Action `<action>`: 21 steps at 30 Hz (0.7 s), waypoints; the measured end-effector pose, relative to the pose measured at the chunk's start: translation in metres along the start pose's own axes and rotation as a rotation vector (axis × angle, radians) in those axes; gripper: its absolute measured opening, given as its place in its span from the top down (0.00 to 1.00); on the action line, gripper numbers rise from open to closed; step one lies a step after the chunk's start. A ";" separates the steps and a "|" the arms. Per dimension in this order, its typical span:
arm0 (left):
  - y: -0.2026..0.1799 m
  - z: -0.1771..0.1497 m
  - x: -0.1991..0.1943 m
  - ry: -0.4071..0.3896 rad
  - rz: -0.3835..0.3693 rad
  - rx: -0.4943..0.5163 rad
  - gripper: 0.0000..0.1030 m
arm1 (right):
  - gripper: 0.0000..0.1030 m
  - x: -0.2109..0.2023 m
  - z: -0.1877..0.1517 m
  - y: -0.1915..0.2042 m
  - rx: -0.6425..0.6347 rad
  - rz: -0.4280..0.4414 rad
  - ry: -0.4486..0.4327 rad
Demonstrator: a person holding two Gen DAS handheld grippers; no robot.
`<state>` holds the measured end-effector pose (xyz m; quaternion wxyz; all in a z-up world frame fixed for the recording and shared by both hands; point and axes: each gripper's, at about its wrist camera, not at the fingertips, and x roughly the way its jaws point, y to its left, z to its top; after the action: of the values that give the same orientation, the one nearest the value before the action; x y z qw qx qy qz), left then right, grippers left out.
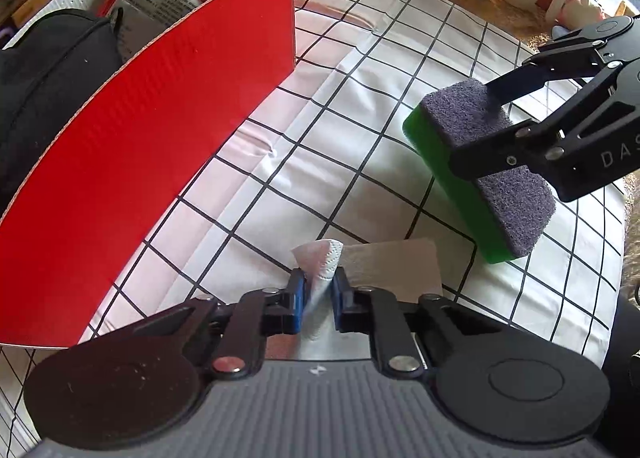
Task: Organize soft objects
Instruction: 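Grasp the white tissue with the left gripper and lift it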
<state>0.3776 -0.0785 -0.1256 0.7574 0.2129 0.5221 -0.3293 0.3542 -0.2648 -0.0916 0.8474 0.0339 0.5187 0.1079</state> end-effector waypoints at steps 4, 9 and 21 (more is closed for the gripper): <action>0.006 -0.003 -0.002 -0.014 0.018 -0.041 0.95 | 0.27 -0.002 -0.001 -0.001 0.005 0.001 -0.001; 0.015 -0.007 -0.014 -0.050 0.030 -0.104 0.95 | 0.27 -0.010 -0.001 0.002 -0.006 0.001 -0.014; 0.042 -0.018 -0.093 -0.237 0.078 -0.310 0.95 | 0.27 -0.053 0.010 0.022 -0.075 0.025 -0.083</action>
<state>0.3741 -0.0119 -0.0464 0.8493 0.0733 0.4654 -0.2381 0.3367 -0.2547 -0.0371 0.8676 0.0133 0.4781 0.1362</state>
